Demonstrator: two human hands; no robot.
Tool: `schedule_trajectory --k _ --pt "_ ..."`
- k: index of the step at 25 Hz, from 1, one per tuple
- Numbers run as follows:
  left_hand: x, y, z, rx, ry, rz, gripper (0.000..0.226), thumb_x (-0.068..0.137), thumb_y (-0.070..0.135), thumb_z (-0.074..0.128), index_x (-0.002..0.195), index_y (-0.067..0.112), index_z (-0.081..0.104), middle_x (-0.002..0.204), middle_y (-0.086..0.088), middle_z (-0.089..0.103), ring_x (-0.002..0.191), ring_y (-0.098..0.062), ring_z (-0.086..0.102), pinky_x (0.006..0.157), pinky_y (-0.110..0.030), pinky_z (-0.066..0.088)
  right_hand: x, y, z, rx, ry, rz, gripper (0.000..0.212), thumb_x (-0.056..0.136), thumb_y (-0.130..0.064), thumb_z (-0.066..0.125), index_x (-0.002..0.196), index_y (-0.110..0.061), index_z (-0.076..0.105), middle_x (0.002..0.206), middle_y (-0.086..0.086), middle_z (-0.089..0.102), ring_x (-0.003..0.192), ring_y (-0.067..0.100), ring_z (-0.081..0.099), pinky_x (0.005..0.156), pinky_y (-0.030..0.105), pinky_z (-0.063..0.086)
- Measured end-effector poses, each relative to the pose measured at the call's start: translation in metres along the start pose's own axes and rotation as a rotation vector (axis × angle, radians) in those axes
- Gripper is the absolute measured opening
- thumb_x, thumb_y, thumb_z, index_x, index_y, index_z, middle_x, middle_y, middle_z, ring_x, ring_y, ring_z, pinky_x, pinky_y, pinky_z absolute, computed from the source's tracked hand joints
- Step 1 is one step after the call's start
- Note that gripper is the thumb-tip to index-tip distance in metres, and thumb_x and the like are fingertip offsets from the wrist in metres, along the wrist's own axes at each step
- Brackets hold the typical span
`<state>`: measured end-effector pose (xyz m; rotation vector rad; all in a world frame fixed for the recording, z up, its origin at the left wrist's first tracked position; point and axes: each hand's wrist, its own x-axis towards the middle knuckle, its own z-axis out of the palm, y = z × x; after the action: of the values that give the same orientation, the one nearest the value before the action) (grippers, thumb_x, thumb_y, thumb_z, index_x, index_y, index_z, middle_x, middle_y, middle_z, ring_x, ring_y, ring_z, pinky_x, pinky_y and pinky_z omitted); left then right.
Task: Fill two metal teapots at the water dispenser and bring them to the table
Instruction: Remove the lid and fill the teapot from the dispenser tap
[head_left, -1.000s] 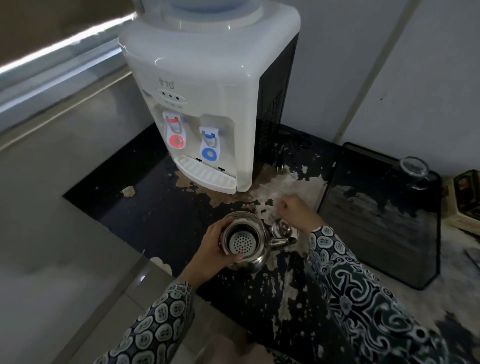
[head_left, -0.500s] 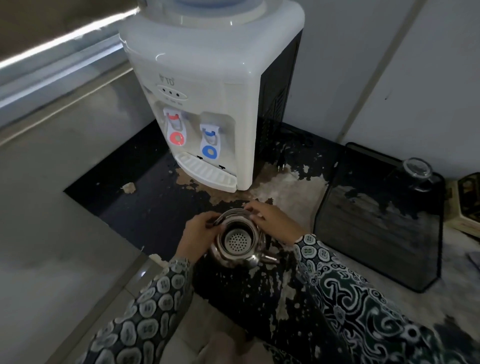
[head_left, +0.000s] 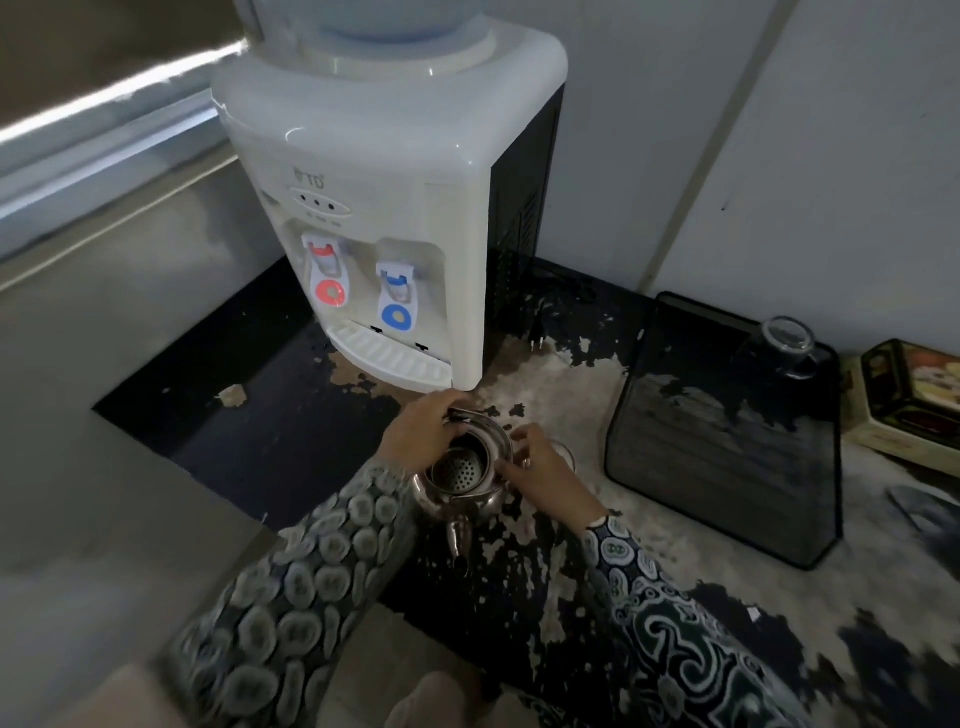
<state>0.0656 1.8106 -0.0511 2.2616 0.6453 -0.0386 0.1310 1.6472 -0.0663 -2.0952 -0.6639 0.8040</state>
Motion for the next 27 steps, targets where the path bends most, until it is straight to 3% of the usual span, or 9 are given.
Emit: schedule_trajectory --k 3,5,8,12,15,18,20,24,27 --pt "-0.047 0.001 0.019 -0.168 0.167 -0.21 0.077 0.079 0.037 0.069 0.142 0.016 0.03 0.146 -0.009 0.034 0.136 -0.03 0.032 0.109 -0.046 0.033 0.017 -0.018 -0.012 0.013 -0.055 -0.034 0.052 0.089 -0.032 0.054 0.134 -0.016 0.033 0.131 0.006 0.044 0.117 0.019 0.046 0.094 0.029 0.038" --pt "-0.074 0.006 0.036 -0.146 0.091 -0.291 0.114 0.066 0.049 0.077 0.149 0.015 0.006 0.156 -0.009 0.009 0.144 -0.03 0.012 0.114 -0.047 0.022 0.034 -0.027 -0.011 -0.047 -0.185 -0.053 0.051 0.089 -0.034 0.055 0.133 -0.018 0.037 0.13 0.004 0.049 0.116 0.017 0.048 0.095 0.029 0.04" --pt "-0.082 -0.008 0.042 -0.051 -0.008 -0.194 0.127 0.063 0.047 0.08 0.148 0.017 -0.01 0.158 -0.005 -0.008 0.147 -0.023 -0.001 0.116 -0.04 0.018 0.054 -0.023 -0.001 -0.153 -0.263 -0.048 0.043 0.087 -0.038 0.058 0.122 -0.016 0.048 0.122 0.007 0.059 0.11 0.021 0.056 0.096 0.035 0.044" --pt "-0.071 -0.045 0.01 -0.135 -0.117 -0.079 0.118 0.067 0.033 0.081 0.149 0.018 -0.004 0.159 0.003 0.006 0.145 -0.013 0.015 0.116 -0.032 0.023 0.054 -0.013 0.008 0.006 -0.163 0.045 0.043 0.083 -0.041 0.061 0.117 -0.017 0.051 0.117 0.005 0.06 0.107 0.02 0.056 0.092 0.033 0.045" --pt "-0.055 -0.063 -0.019 0.096 -0.112 -0.031 0.102 0.072 0.034 0.076 0.149 0.02 0.01 0.156 0.001 0.022 0.14 -0.019 0.03 0.113 -0.04 0.03 0.044 -0.017 0.024 0.176 -0.089 0.169 0.047 0.084 -0.042 0.06 0.124 -0.02 0.045 0.123 0.003 0.055 0.108 0.02 0.055 0.08 0.031 0.047" --pt "-0.042 -0.073 -0.042 0.306 -0.047 -0.035 0.075 0.08 0.034 0.064 0.145 0.025 0.025 0.149 0.001 0.037 0.132 -0.023 0.042 0.109 -0.044 0.034 0.035 -0.024 0.042 0.582 -0.099 0.373 0.054 0.081 -0.04 0.065 0.128 -0.032 0.04 0.126 0.004 0.05 0.109 0.032 0.056 0.064 0.04 0.058" --pt "-0.042 -0.085 -0.052 0.327 0.016 -0.049 0.059 0.083 0.036 0.06 0.137 0.029 0.037 0.139 0.004 0.047 0.124 -0.021 0.049 0.103 -0.041 0.039 0.033 -0.029 0.053 0.692 -0.069 0.415 0.053 0.079 -0.039 0.067 0.124 -0.034 0.04 0.128 0.007 0.048 0.109 0.036 0.055 0.062 0.044 0.06" --pt "-0.038 -0.12 -0.072 -0.14 0.105 -0.205 0.032 0.081 0.035 0.07 0.109 0.021 0.062 0.105 0.007 0.063 0.101 -0.015 0.06 0.078 -0.023 0.045 0.034 -0.047 0.081 0.783 0.085 0.451 0.032 0.081 -0.031 0.067 0.104 -0.028 0.044 0.113 0.007 0.055 0.097 0.031 0.062 0.065 0.045 0.059" --pt "-0.028 -0.138 -0.091 -0.368 0.085 -0.2 0.017 0.075 0.026 0.077 0.09 0.022 0.068 0.091 0.006 0.069 0.09 -0.009 0.064 0.069 -0.013 0.043 0.041 -0.064 0.098 0.78 0.173 0.467 0.033 0.08 -0.031 0.067 0.103 -0.024 0.044 0.113 0.008 0.056 0.099 0.028 0.061 0.061 0.04 0.059"
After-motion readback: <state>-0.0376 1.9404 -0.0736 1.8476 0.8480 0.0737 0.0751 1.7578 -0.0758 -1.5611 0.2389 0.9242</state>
